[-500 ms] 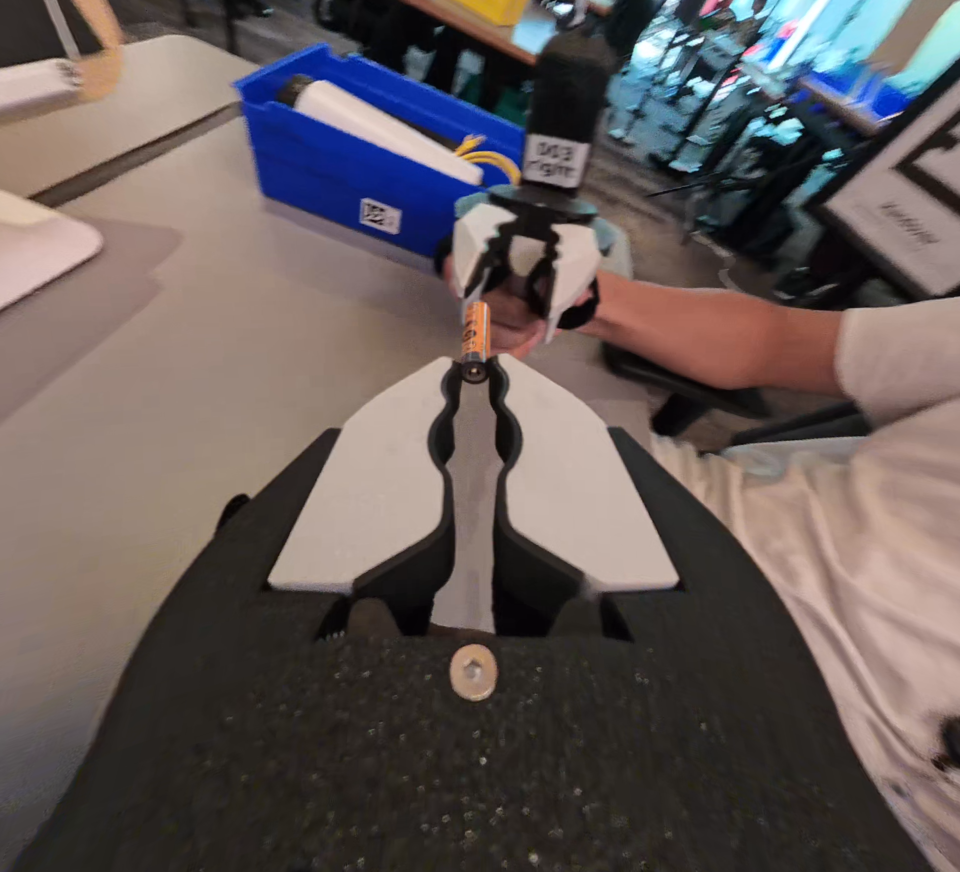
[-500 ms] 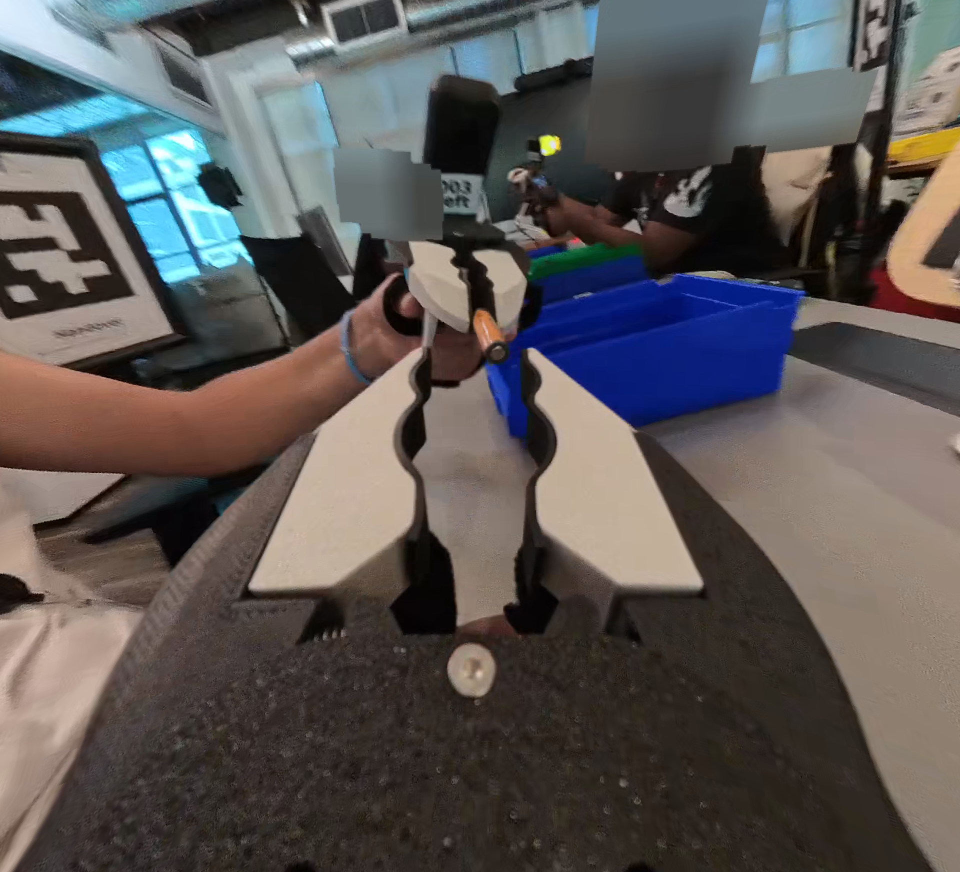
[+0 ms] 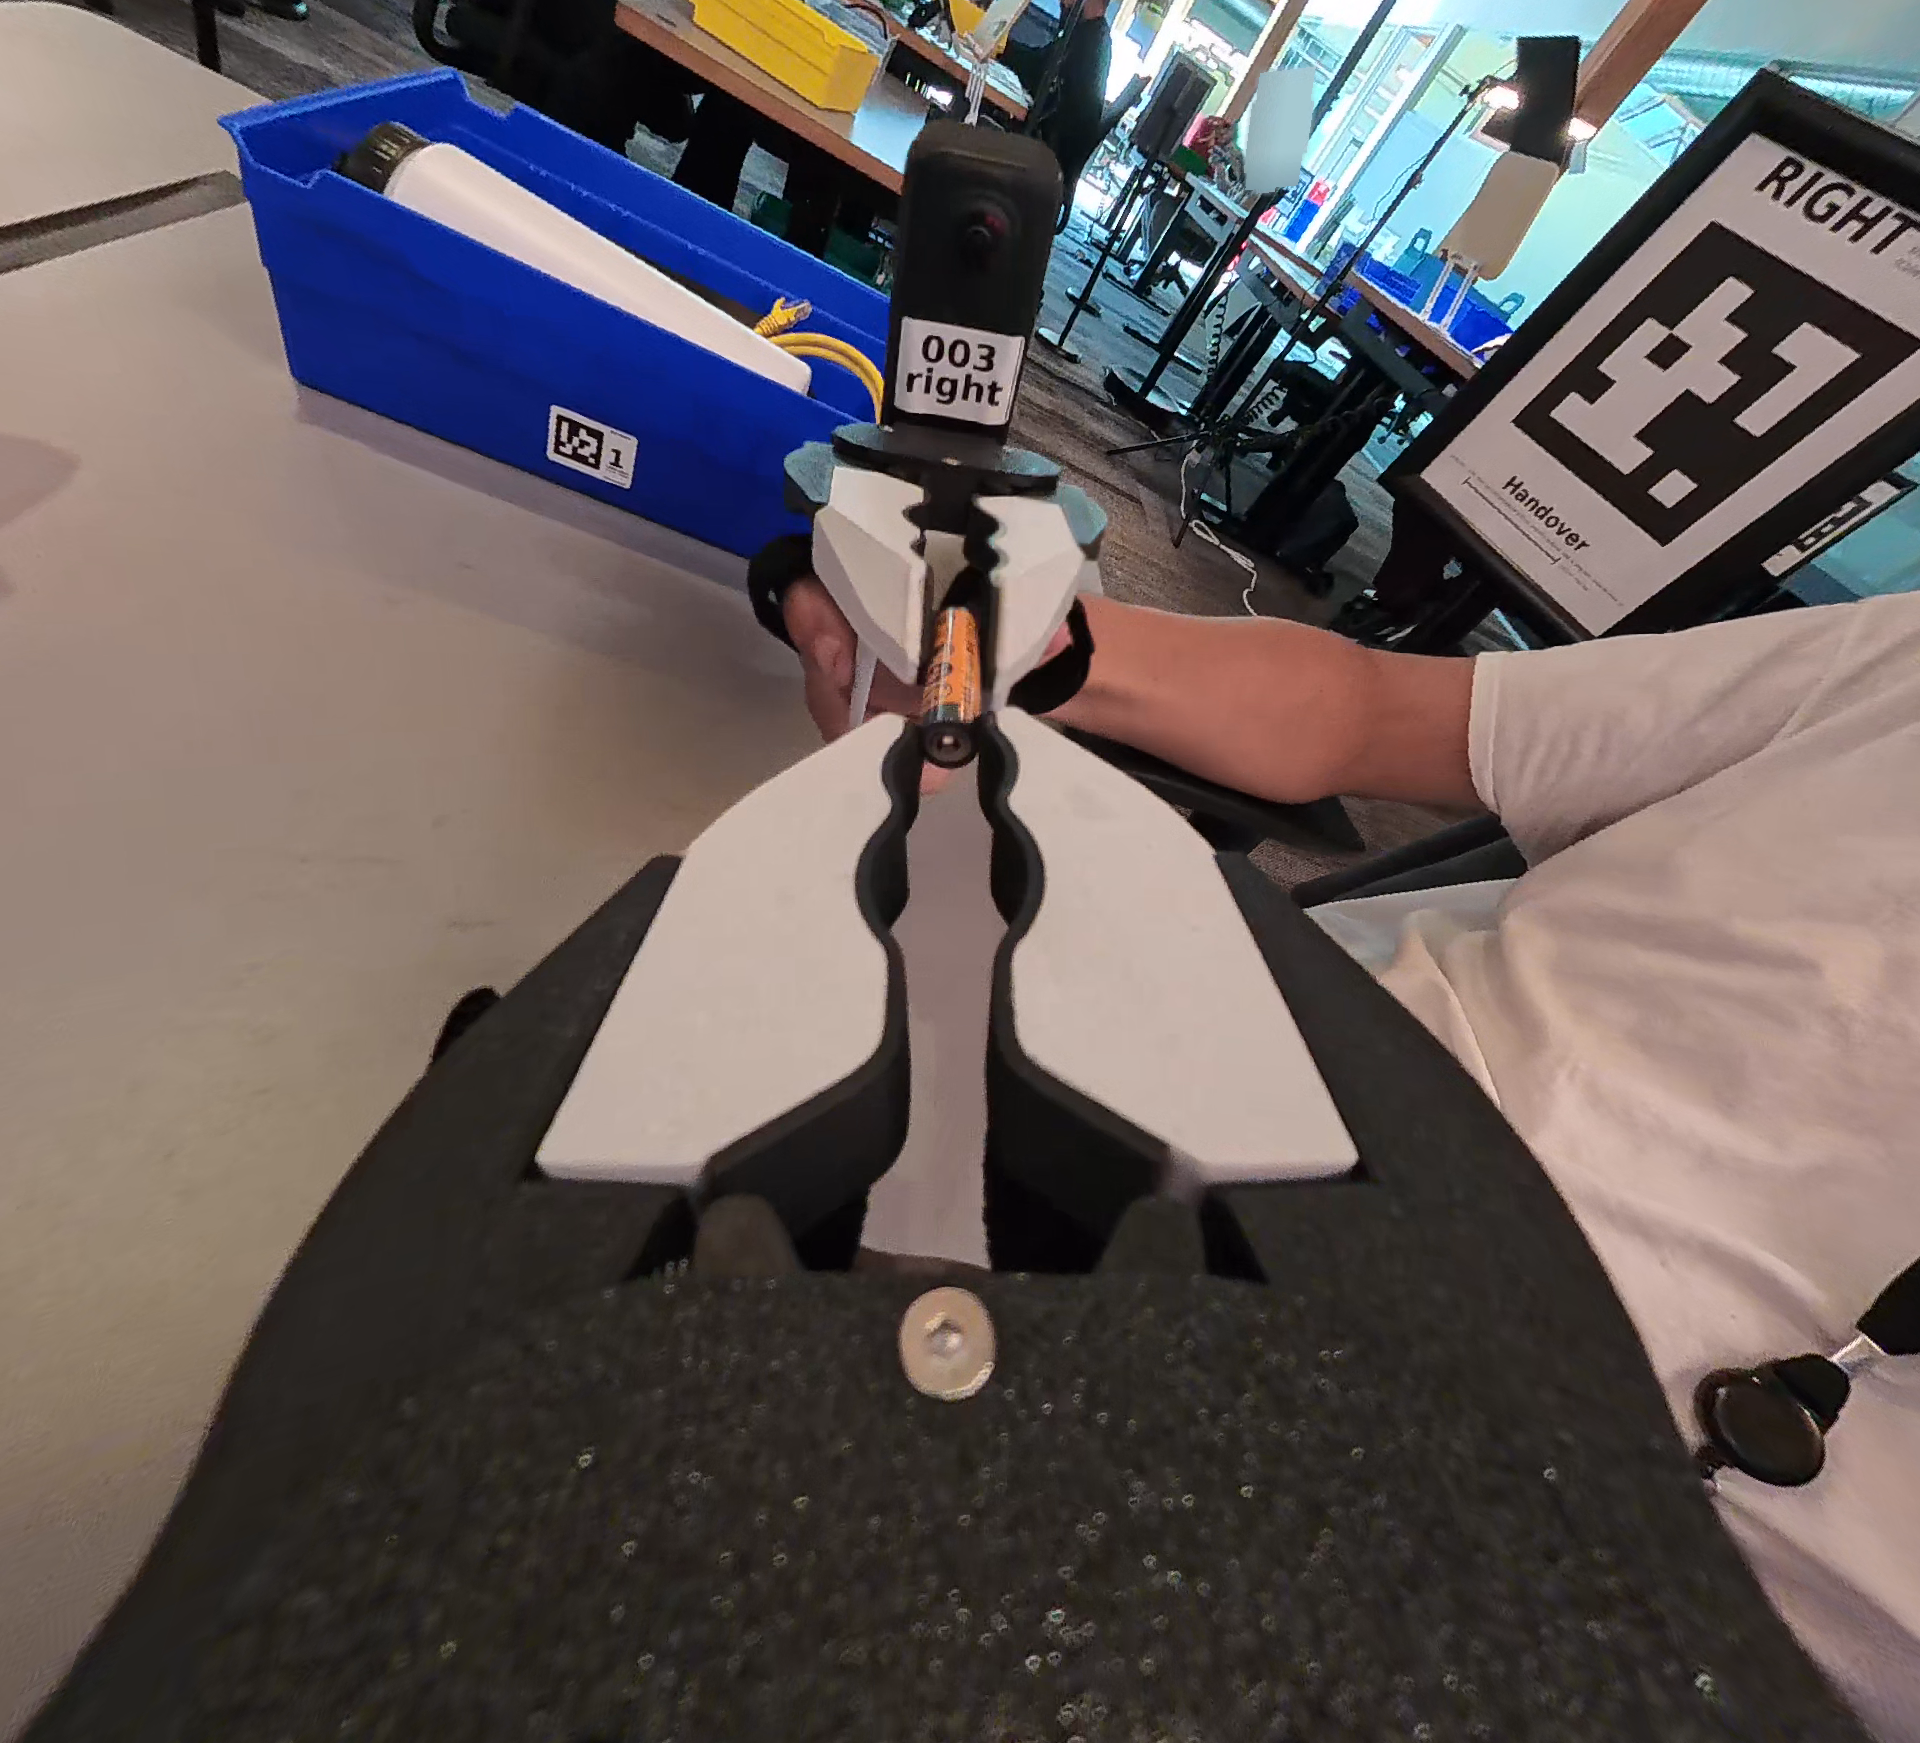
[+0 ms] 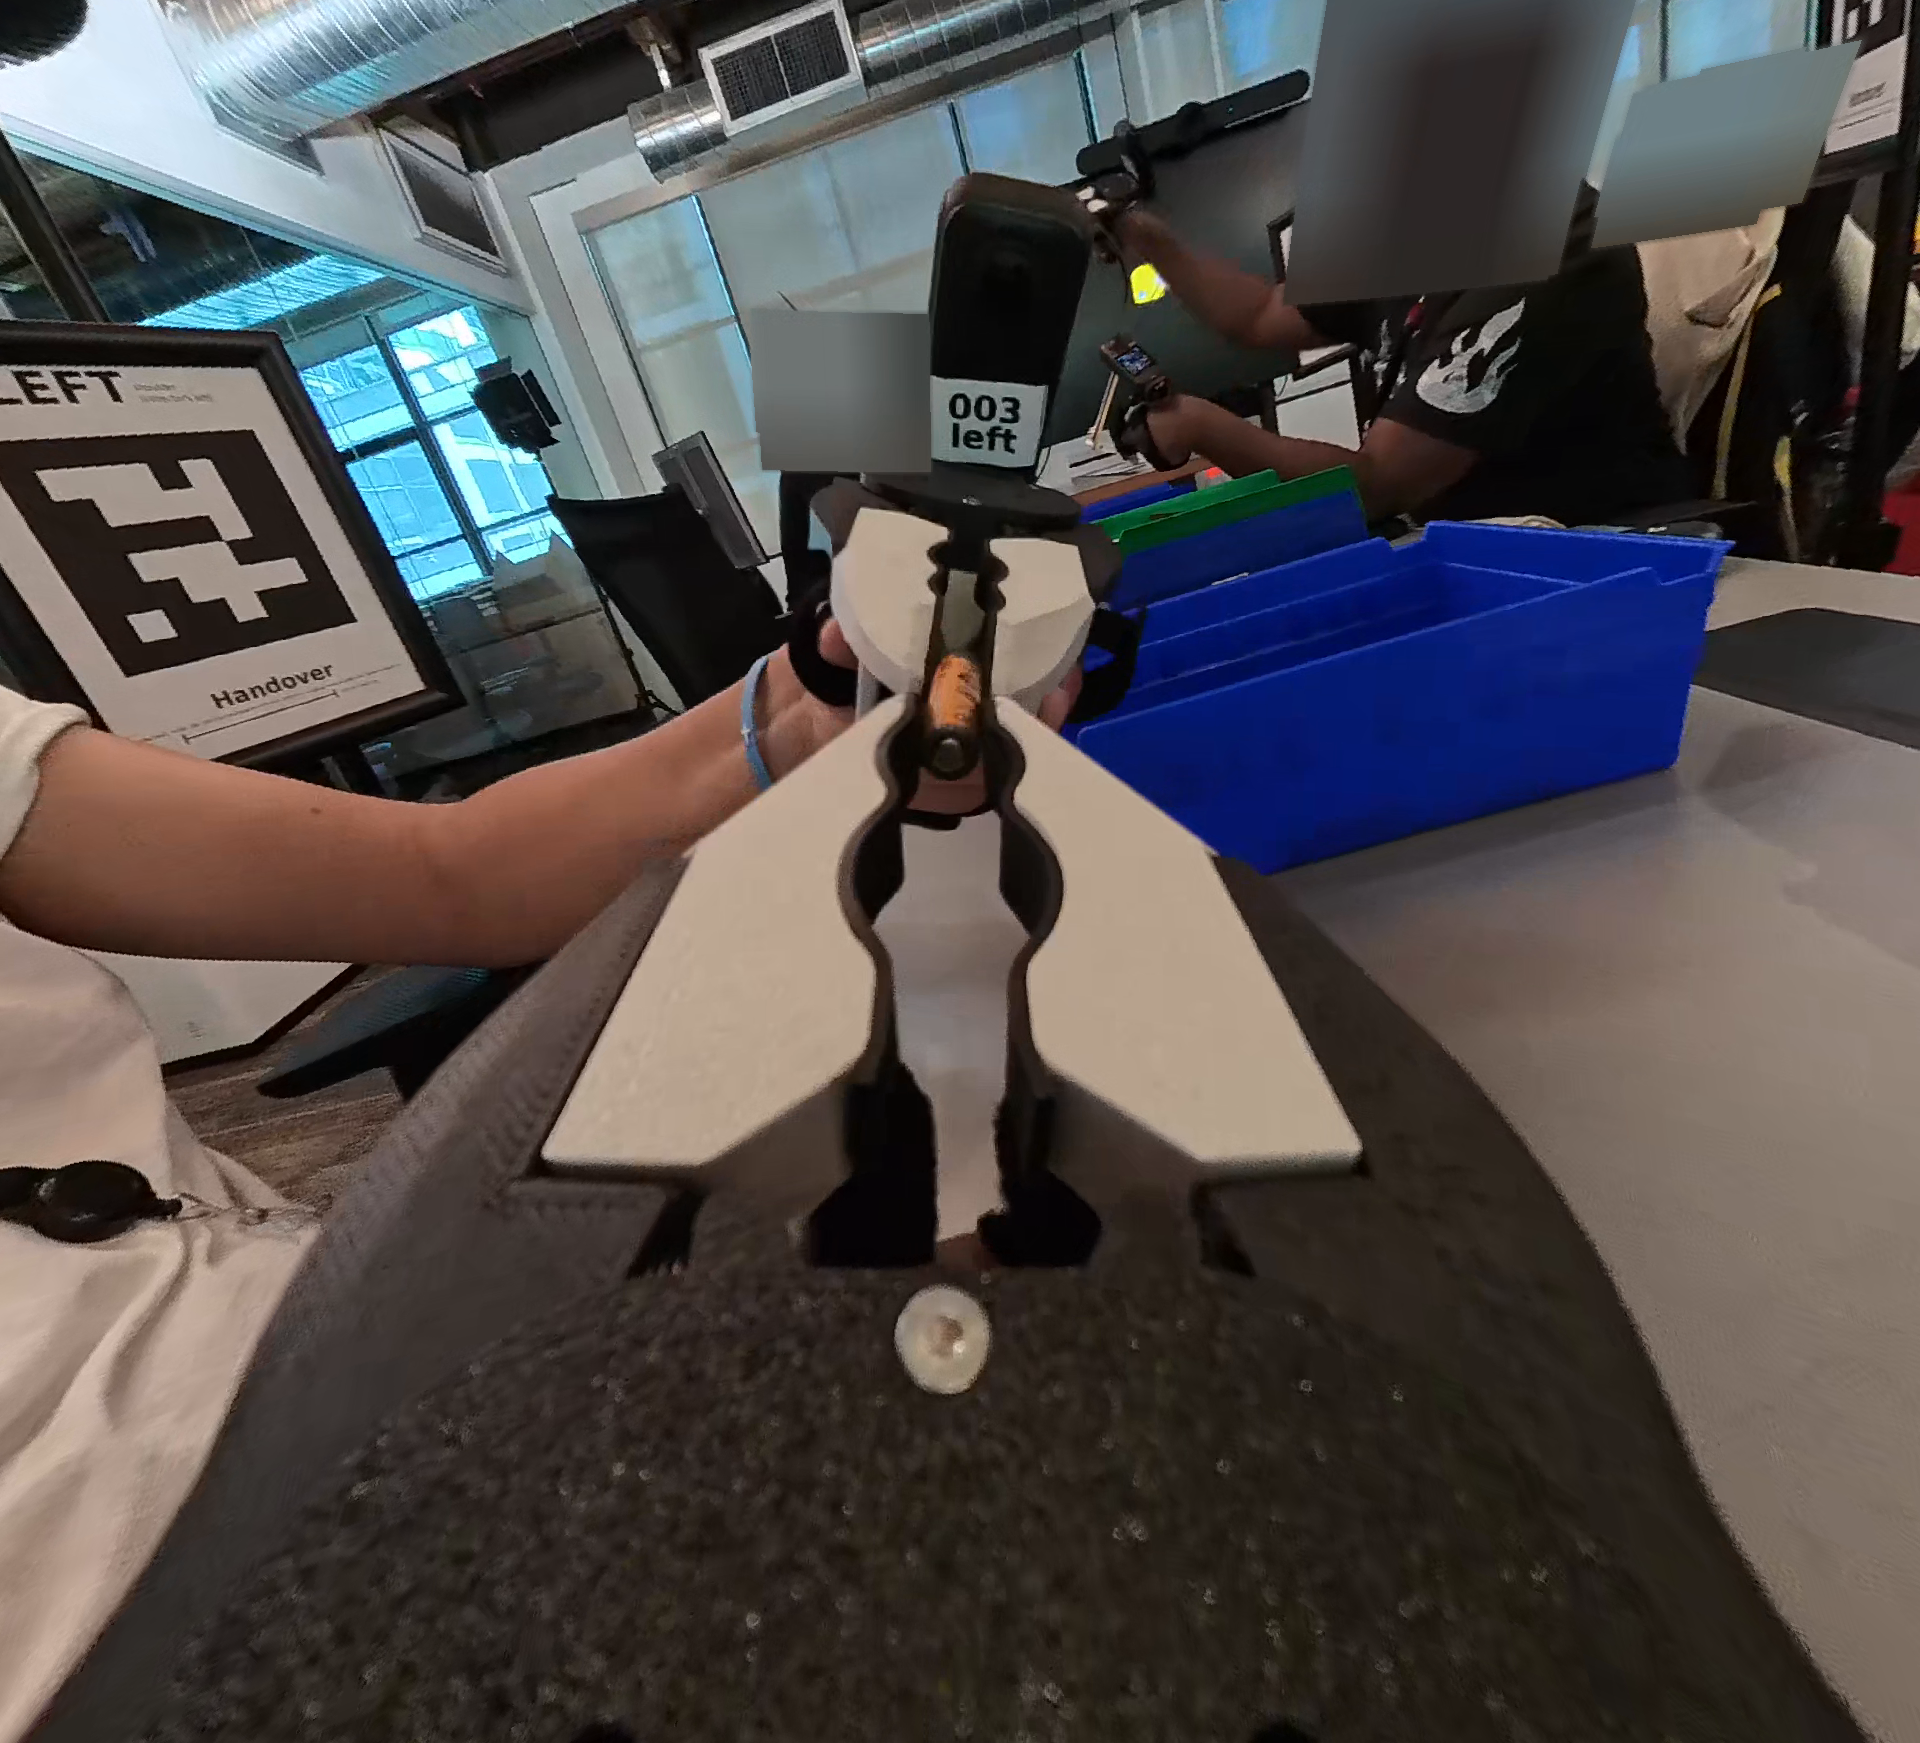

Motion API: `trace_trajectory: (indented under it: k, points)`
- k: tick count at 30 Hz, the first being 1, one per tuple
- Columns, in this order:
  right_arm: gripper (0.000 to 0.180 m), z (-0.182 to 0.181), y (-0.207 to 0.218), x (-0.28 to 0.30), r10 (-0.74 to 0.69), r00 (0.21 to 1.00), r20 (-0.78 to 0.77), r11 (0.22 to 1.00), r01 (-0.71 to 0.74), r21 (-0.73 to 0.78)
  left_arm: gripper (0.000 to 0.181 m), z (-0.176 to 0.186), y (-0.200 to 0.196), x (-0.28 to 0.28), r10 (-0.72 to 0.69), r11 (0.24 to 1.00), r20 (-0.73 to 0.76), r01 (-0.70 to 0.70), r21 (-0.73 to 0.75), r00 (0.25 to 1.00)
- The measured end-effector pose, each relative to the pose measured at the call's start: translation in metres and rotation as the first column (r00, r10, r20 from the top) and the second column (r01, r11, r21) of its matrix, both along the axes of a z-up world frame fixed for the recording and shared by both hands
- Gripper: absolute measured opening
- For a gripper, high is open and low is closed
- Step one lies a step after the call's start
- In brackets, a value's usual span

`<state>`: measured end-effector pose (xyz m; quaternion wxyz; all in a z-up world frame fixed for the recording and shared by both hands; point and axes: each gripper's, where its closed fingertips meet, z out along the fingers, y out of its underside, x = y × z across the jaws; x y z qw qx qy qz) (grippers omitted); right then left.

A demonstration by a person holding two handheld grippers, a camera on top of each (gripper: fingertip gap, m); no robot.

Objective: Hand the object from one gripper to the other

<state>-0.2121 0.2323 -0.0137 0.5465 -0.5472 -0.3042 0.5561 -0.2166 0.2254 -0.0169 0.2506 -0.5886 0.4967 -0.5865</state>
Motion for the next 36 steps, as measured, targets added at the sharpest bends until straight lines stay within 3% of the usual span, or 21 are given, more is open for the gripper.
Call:
trace_trajectory:
  k: [8, 11, 13, 16, 18, 20, 23, 28, 32, 36]
  points:
    - [0.01, -0.007, 0.01, 0.005, -0.032, 0.999, 0.043, 0.999, 0.034, -0.033, 0.011, -0.007, 0.012, 0.005, 0.087, 0.995, -0.045, -0.085, 0.047, 0.995]
    - [0.01, -0.021, 0.021, 0.007, -0.06, 0.993, 0.098, 0.993, 0.069, -0.091, 0.043, -0.019, 0.032, 0.007, 0.241, 0.945, -0.114, -0.206, 0.253, 0.964]
    - [0.01, -0.037, 0.035, 0.011, -0.105, 0.981, 0.161, 0.976, 0.133, -0.174, 0.056, -0.025, 0.04, 0.007, 0.32, 0.855, -0.144, -0.22, 0.47, 0.936]
    - [0.01, -0.063, 0.054, 0.021, -0.163, 0.957, 0.239, 0.922, 0.234, -0.309, 0.053, -0.04, 0.051, 0.005, 0.441, 0.589, -0.2, -0.113, 0.8, 0.875]
    - [0.01, -0.075, 0.059, 0.023, -0.188, 0.932, 0.31, 0.899, 0.291, -0.327, 0.049, -0.05, 0.057, 0.005, 0.521, 0.393, -0.209, -0.016, 0.919, 0.828]
    - [0.01, -0.079, 0.058, 0.02, -0.189, 0.918, 0.348, 0.887, 0.311, -0.341, 0.045, -0.06, 0.061, 0.003, 0.582, 0.269, -0.228, 0.08, 0.96, 0.781]
    - [0.01, -0.076, 0.053, 0.009, -0.158, 0.931, 0.328, 0.875, 0.286, -0.39, 0.043, -0.078, 0.062, 0.001, 0.615, 0.253, -0.303, 0.182, 0.95, 0.728]
    - [0.01, -0.075, 0.044, -0.004, -0.099, 0.941, 0.323, 0.883, 0.233, -0.408, 0.041, -0.088, 0.064, 0.001, 0.614, 0.226, -0.309, 0.213, 0.951, 0.726]
    - [0.01, -0.073, 0.041, -0.006, -0.076, 0.95, 0.304, 0.885, 0.204, -0.418, 0.013, -0.09, 0.066, 0.002, 0.62, 0.212, -0.305, 0.22, 0.952, 0.723]
    - [0.01, -0.073, 0.042, -0.006, -0.068, 0.961, 0.267, 0.886, 0.182, -0.428, 0.011, -0.09, 0.067, 0.002, 0.62, 0.24, -0.308, 0.199, 0.95, 0.722]
